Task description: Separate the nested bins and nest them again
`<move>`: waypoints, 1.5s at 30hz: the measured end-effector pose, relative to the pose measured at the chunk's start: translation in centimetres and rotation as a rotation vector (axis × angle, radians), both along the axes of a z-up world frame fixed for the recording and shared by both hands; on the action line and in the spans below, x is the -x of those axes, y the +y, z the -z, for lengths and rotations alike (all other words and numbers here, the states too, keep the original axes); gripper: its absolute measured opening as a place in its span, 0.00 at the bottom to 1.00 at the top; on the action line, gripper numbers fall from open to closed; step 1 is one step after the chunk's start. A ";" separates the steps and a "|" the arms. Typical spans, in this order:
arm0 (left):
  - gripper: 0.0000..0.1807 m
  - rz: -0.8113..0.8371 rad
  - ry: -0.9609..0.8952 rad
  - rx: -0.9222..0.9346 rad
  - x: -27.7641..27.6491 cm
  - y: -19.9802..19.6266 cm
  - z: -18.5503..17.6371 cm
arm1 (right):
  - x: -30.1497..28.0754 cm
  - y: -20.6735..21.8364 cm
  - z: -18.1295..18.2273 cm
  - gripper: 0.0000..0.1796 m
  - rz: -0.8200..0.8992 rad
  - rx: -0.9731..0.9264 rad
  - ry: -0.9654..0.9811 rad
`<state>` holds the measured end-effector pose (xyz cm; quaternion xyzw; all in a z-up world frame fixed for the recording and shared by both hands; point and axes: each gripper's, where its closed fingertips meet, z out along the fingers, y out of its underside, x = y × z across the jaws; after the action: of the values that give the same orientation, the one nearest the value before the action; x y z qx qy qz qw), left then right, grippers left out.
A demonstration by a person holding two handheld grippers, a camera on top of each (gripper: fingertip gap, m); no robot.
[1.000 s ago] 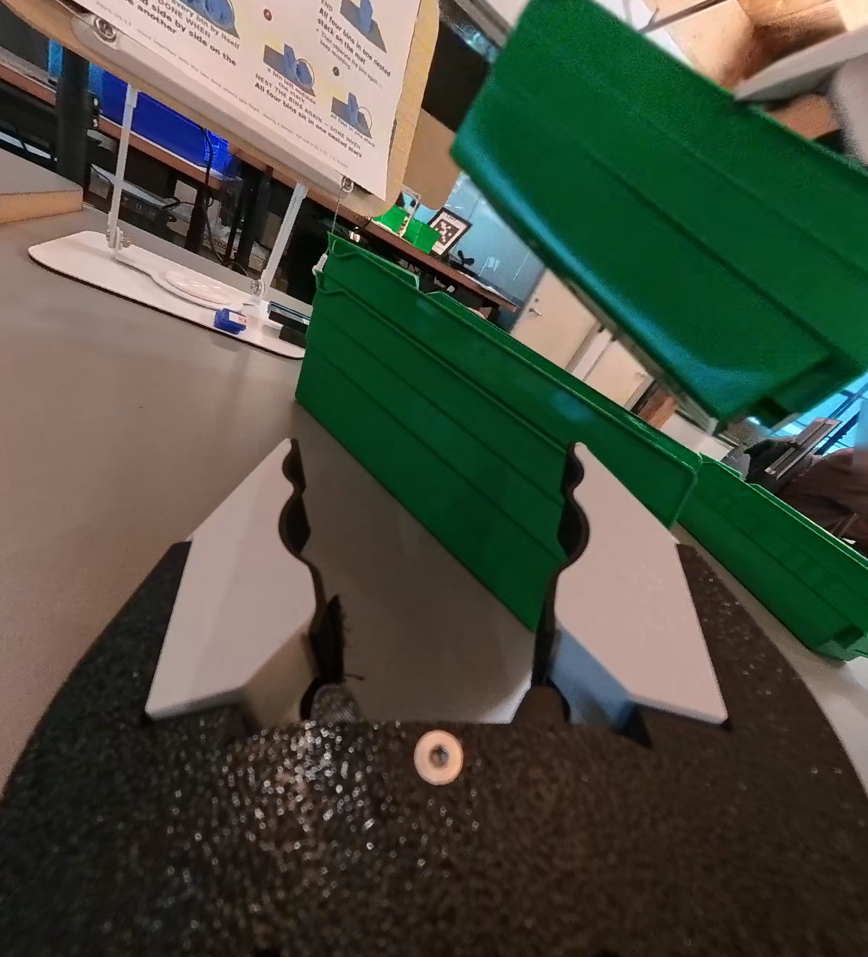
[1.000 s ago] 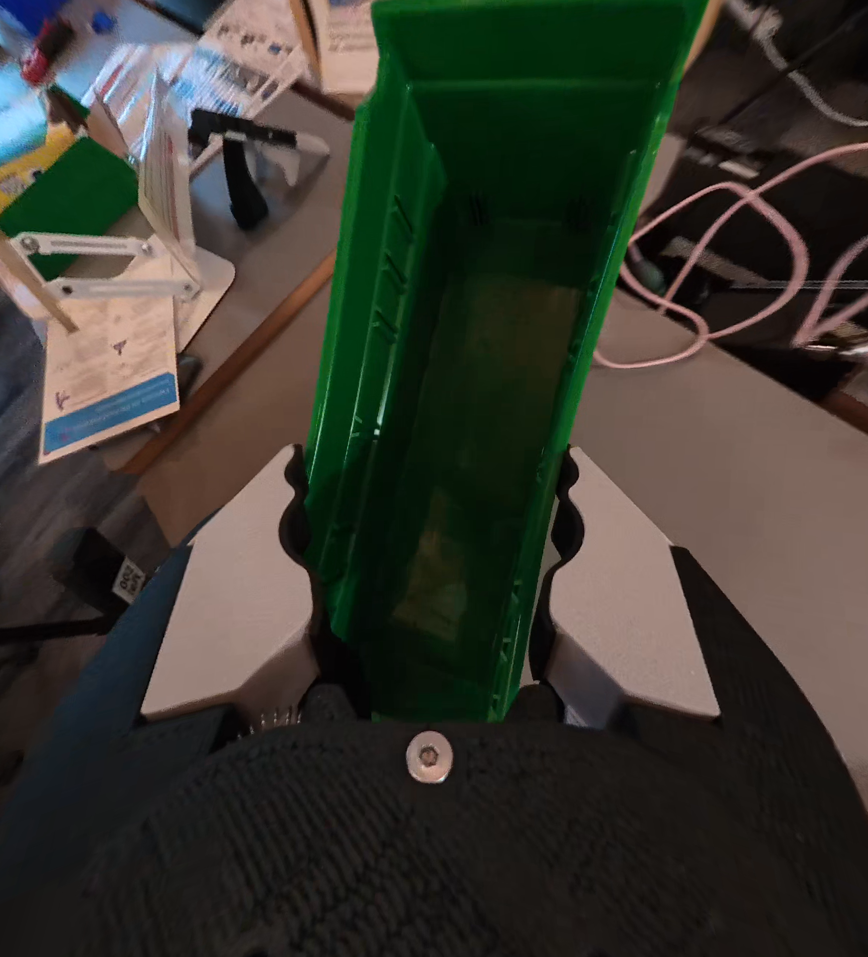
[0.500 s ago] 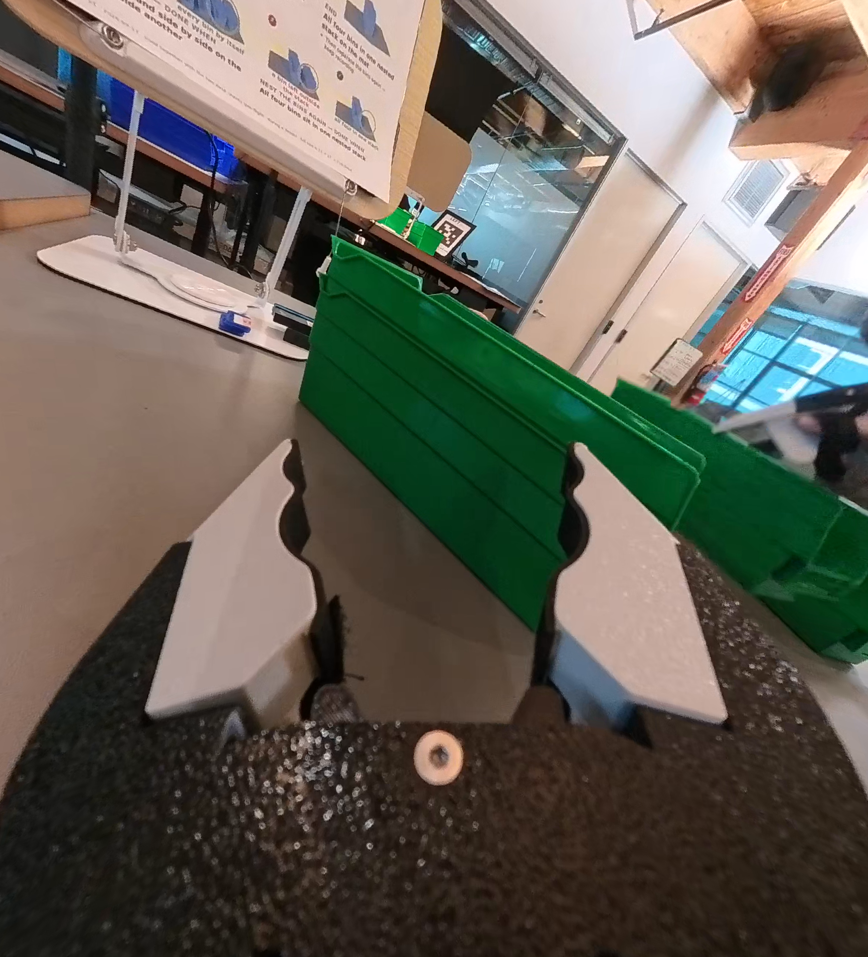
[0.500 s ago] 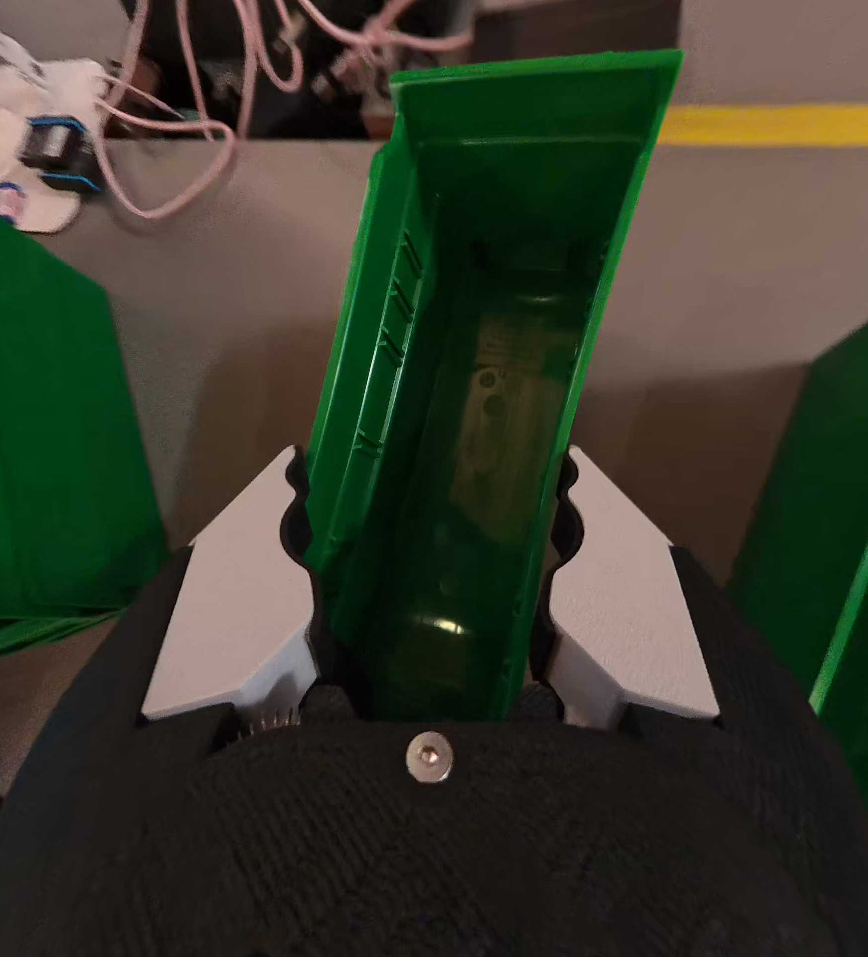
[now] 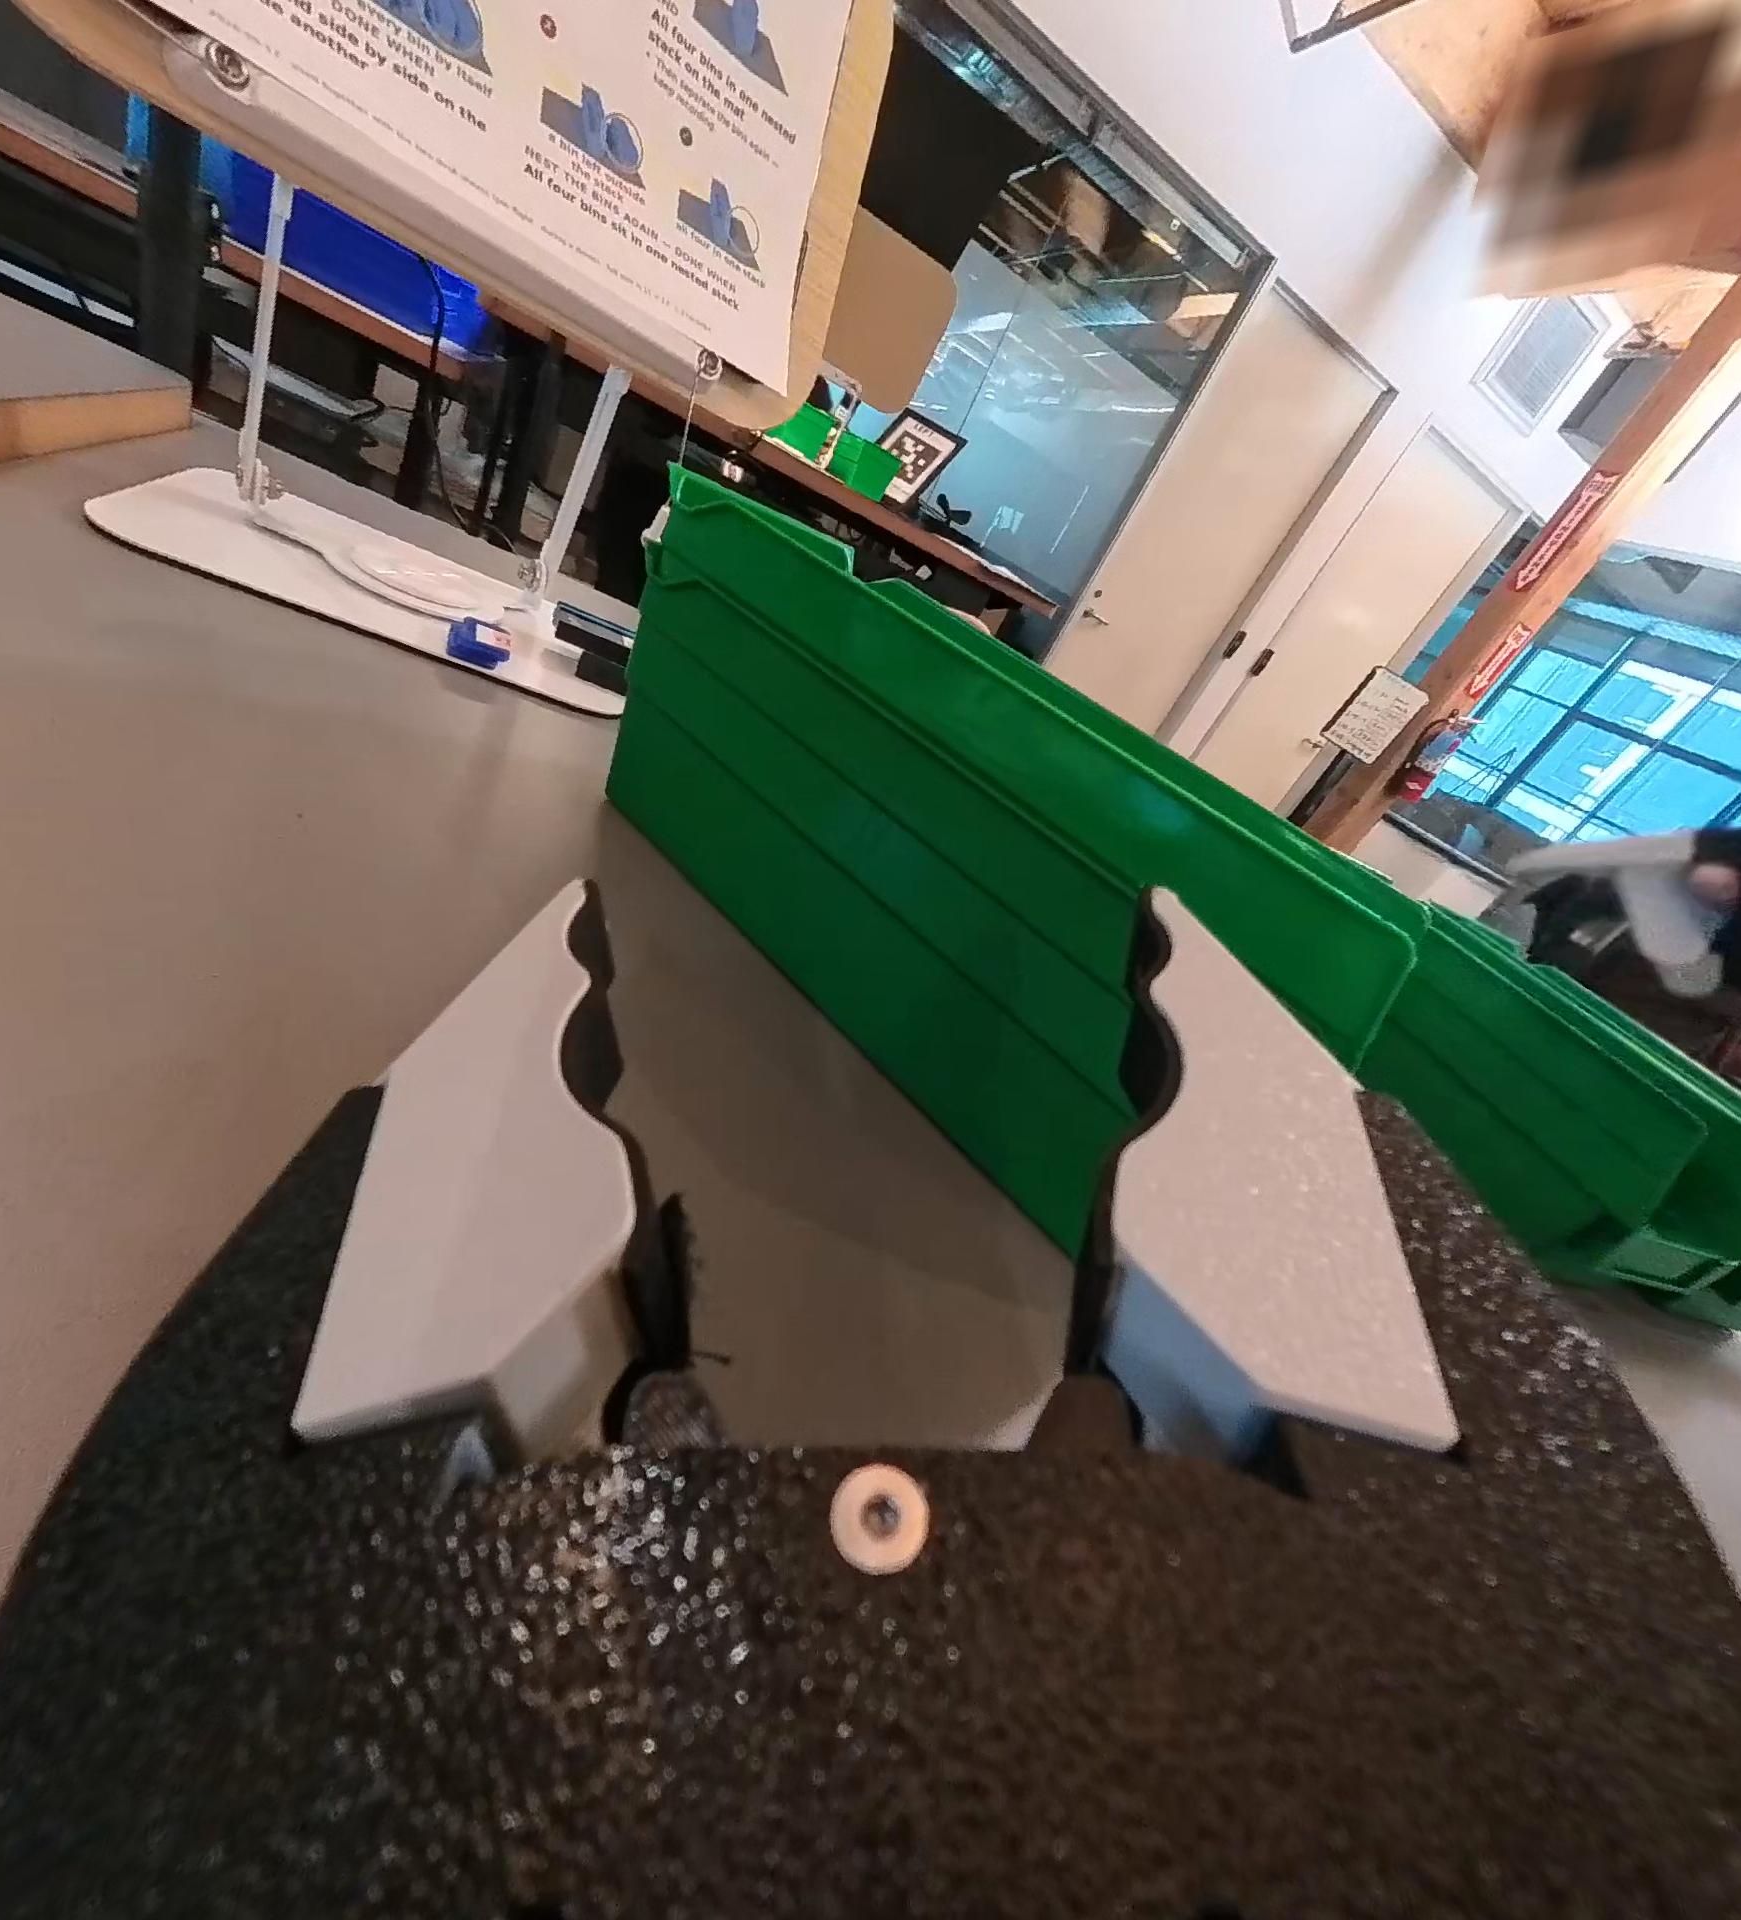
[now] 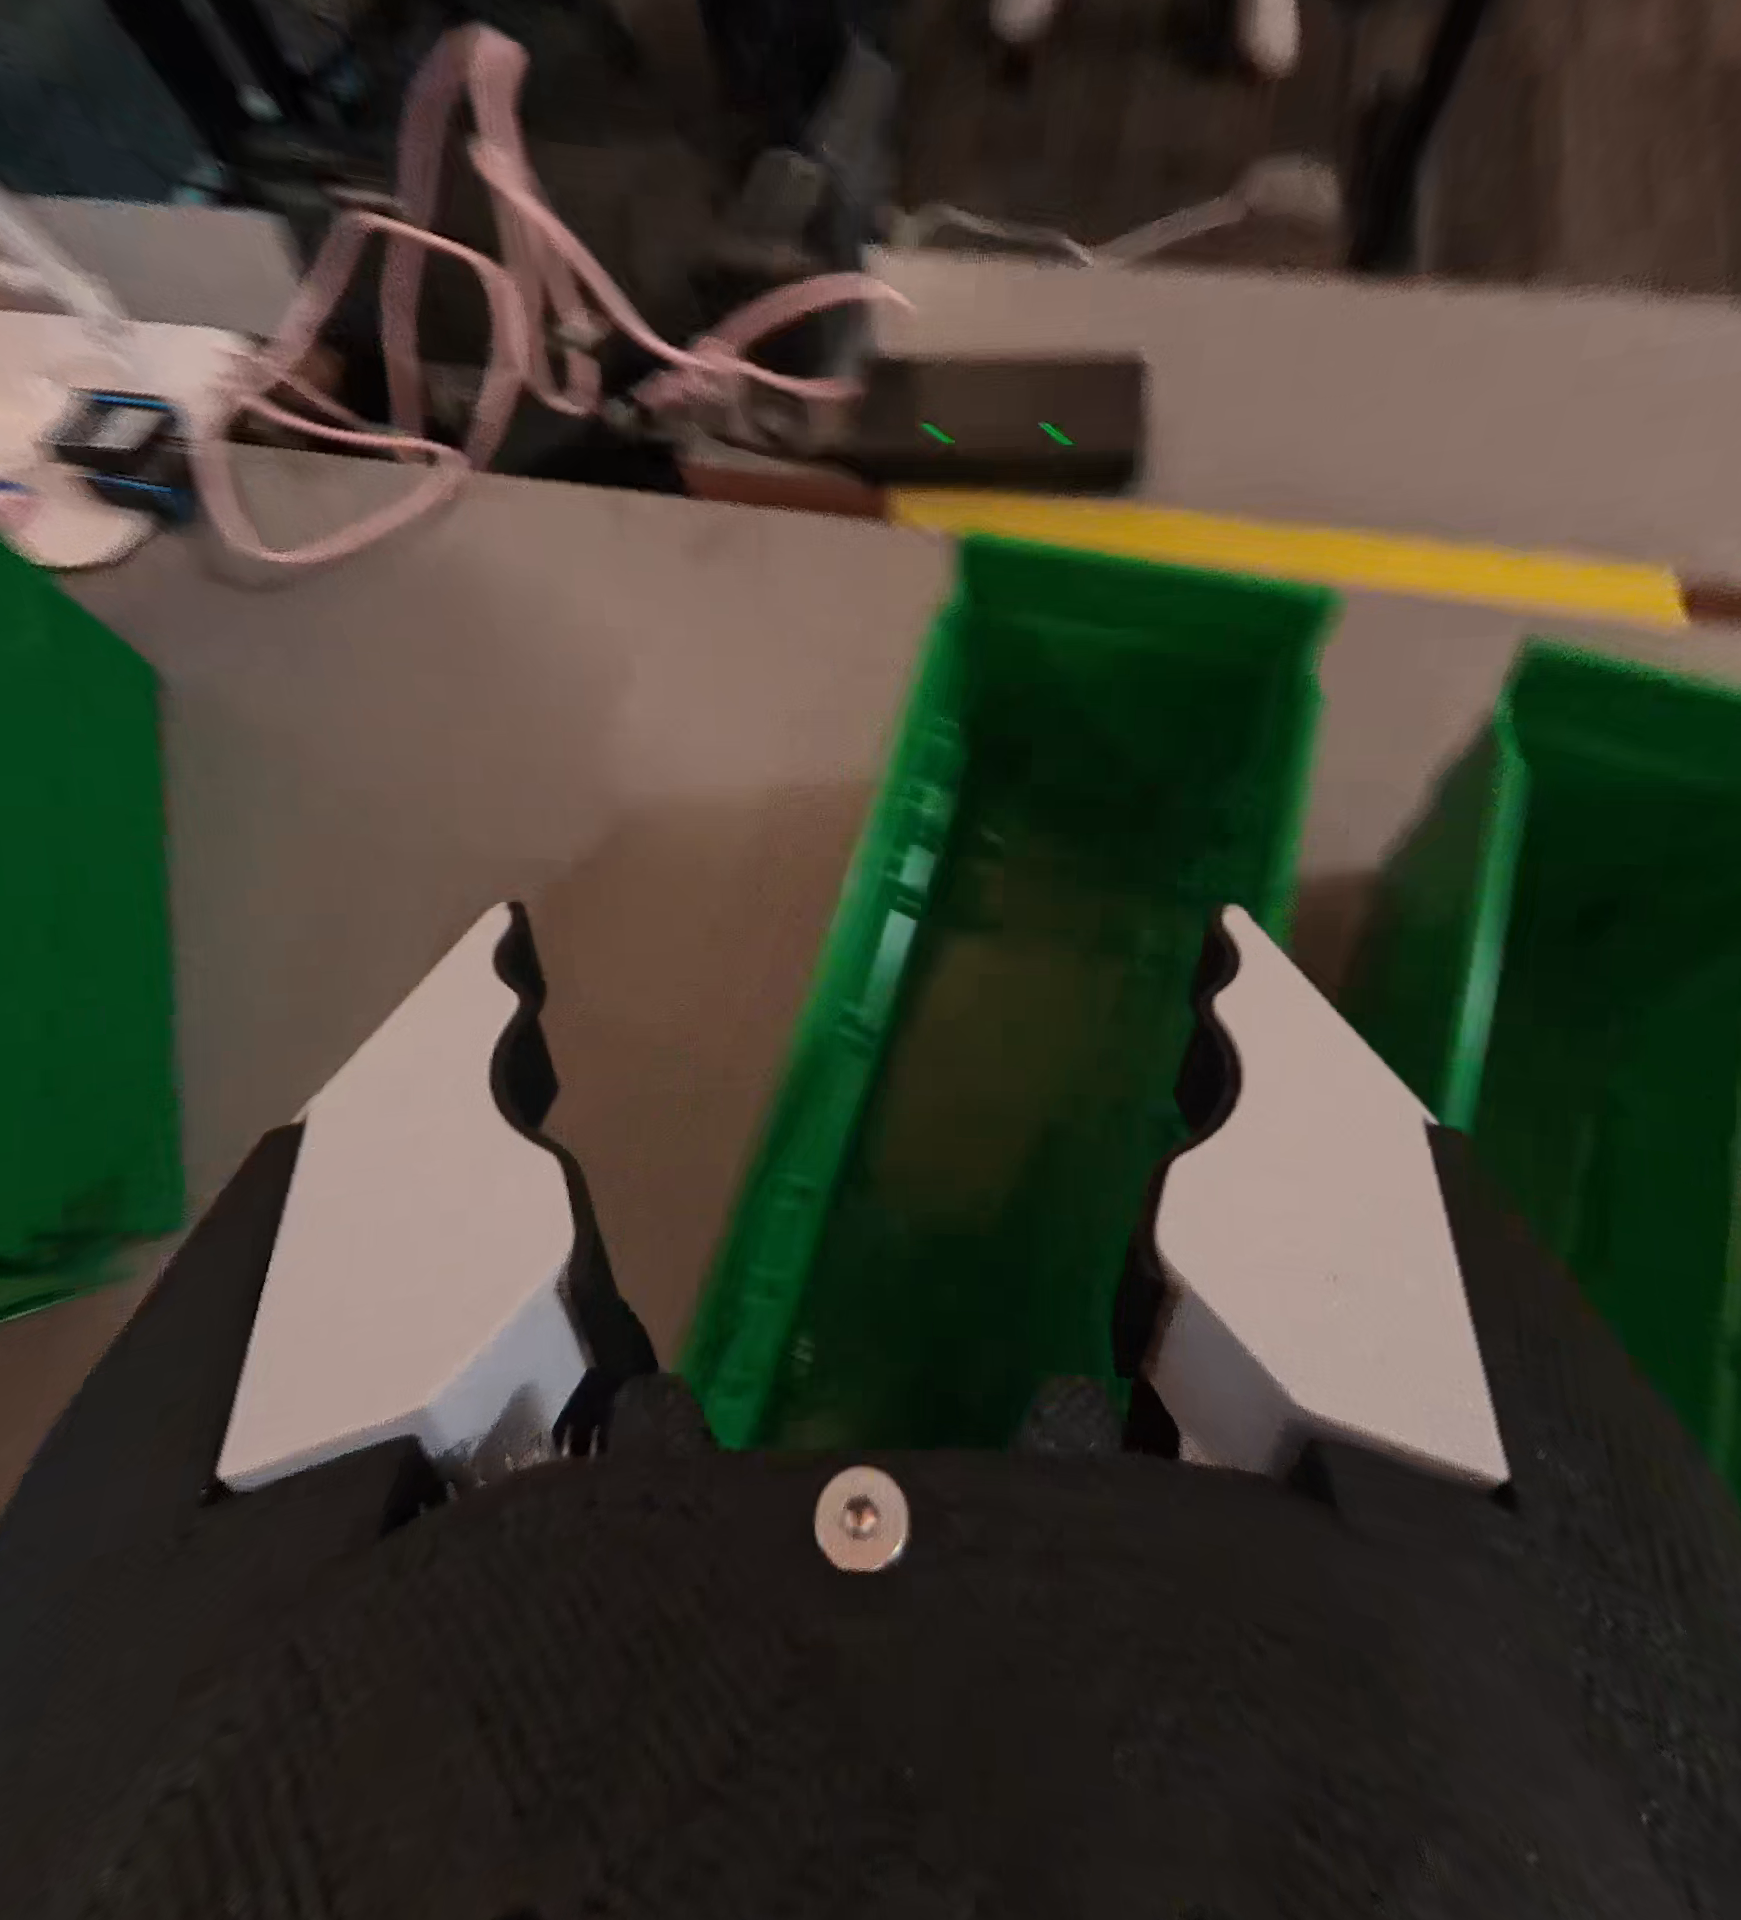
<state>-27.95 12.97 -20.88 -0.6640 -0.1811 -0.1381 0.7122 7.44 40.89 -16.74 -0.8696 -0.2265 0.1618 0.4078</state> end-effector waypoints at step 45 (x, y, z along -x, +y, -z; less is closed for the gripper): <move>0.54 0.024 -0.018 -0.018 -0.2 0.0 -0.1 | 31.8 -14.5 -0.3 0.56 -0.613 0.287 -0.314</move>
<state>-27.75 12.95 -20.76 -0.6583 -0.1785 -0.1542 0.7149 -24.40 26.43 -16.48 -0.8239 -0.5112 0.1709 0.1748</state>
